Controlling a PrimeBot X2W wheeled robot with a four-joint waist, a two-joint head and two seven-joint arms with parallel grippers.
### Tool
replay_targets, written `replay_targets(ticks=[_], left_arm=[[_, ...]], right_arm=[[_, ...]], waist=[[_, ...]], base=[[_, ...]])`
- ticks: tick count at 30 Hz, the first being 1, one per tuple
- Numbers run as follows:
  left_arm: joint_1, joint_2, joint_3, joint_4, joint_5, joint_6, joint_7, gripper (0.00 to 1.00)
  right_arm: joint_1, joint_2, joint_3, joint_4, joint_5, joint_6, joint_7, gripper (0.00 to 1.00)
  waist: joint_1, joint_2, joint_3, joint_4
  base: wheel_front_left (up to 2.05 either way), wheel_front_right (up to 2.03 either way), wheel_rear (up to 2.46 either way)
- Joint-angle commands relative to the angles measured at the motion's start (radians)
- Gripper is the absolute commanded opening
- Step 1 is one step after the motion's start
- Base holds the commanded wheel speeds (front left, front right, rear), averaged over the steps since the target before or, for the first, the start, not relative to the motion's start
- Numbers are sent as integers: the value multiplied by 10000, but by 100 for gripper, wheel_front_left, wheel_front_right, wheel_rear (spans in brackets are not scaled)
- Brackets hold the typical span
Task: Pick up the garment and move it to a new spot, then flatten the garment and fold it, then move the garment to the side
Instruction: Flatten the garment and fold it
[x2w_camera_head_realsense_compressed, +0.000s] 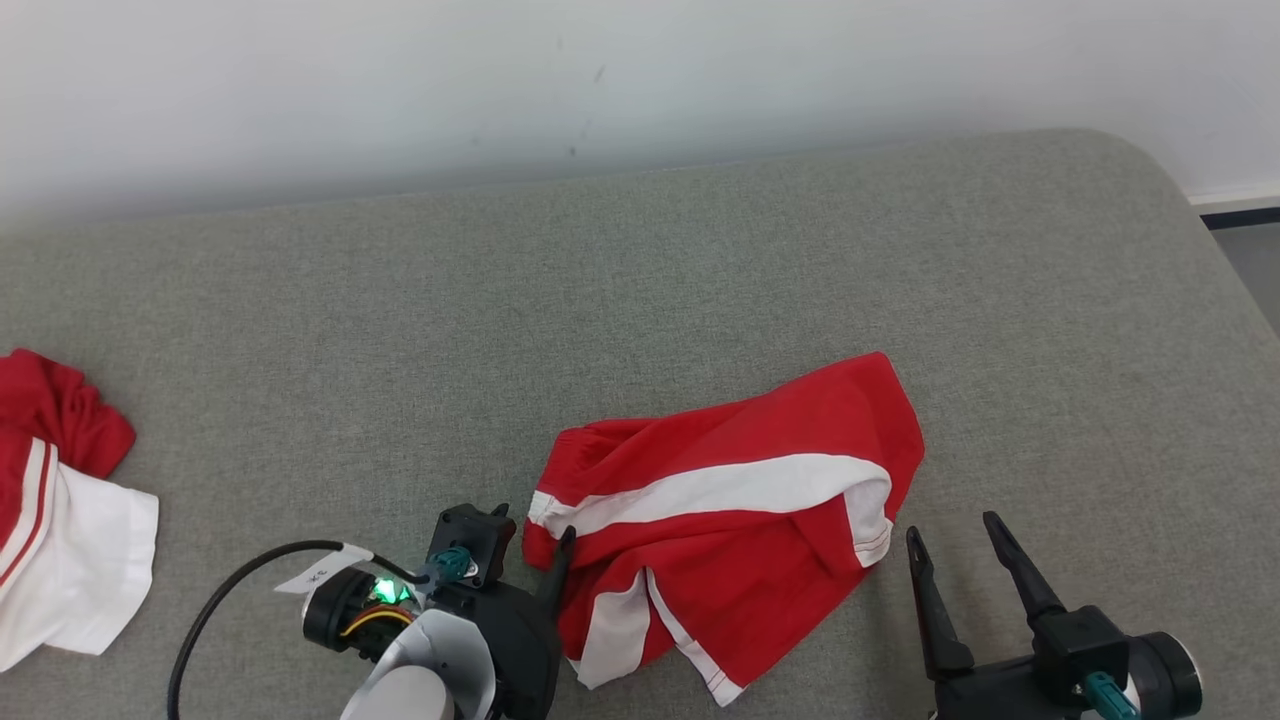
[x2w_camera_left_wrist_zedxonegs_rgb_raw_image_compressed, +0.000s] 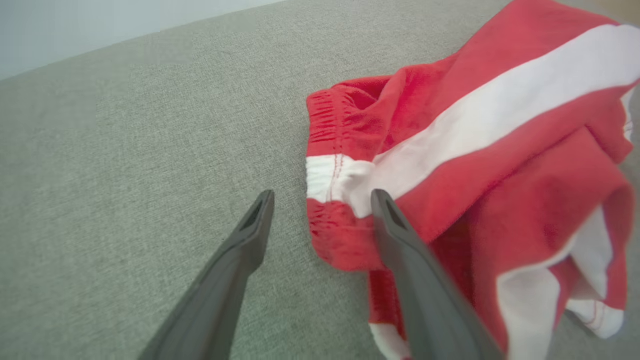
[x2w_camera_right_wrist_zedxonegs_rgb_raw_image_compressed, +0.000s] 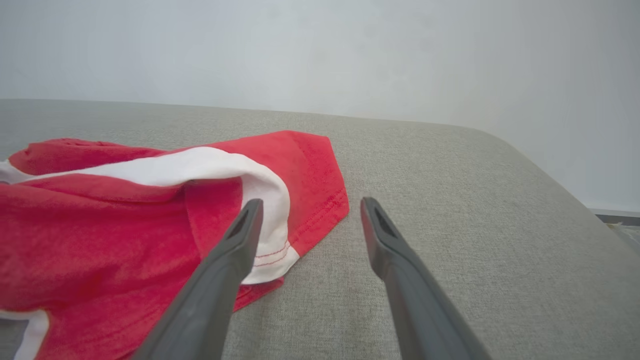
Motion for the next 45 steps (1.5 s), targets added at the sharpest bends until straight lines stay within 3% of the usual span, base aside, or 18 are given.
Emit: replay_targets(ticks=[1, 11, 33, 34, 36, 45], left_arm=[[79, 18, 31, -55, -33, 55, -55, 100], [164, 342, 531, -815, -140, 698, -283, 100], [-546, -8, 17, 807, -225, 328, -680, 100], [-593, -19, -12, 858, -229, 266, -693, 94], [-687, -58, -56, 872, -236, 186, -876, 0], [-636, -93, -65, 654, -384, 135, -1566, 0]], right_arm=[[49, 15, 88, -22, 66, -22, -11, 100], [138, -27, 124, 83, -39, -22, -12, 100], [-142, -44, 176, 31, 1, -22, -11, 100], [-155, -39, 188, 44, 21, -22, -11, 100], [-159, -31, 202, 61, 58, -22, -11, 100], [-63, -9, 261, 370, 260, -22, -11, 100]], waist=[[0, 0, -8, 10], [0, 0, -136, -126], [0, 0, 96, -240], [0, 0, 93, -249], [0, 0, 80, -262], [0, 0, -96, -74]], base=[[0, 0, 0], [0, 0, 0], [0, 0, 0], [0, 0, 0], [0, 0, 0], [0, 0, 0]])
